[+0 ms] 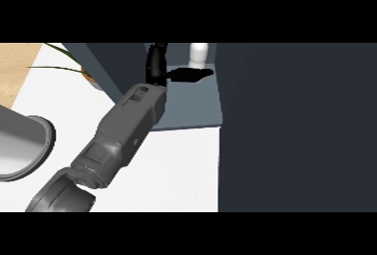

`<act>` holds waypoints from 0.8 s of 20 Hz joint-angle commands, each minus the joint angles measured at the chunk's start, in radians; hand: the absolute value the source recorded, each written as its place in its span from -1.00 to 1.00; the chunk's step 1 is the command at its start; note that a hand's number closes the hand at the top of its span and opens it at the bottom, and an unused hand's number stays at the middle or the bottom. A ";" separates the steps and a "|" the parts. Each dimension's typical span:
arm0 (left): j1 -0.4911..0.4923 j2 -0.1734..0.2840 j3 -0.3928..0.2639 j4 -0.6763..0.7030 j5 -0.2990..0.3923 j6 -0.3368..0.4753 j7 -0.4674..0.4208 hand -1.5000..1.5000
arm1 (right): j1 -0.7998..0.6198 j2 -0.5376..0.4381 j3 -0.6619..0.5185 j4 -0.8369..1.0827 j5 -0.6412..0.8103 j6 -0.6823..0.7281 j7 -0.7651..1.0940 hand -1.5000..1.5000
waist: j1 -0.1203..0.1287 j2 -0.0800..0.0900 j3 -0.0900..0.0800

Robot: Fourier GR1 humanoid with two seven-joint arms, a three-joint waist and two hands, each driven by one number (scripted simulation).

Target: Pick up the bottled water, place it into the cabinet and close the cabinet

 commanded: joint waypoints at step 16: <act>0.202 -0.006 -0.245 -0.336 0.228 -0.018 0.010 -1.00 | 0.006 0.018 -0.014 -0.193 -0.054 -0.114 0.141 -1.00 | 0.039 -0.029 0.001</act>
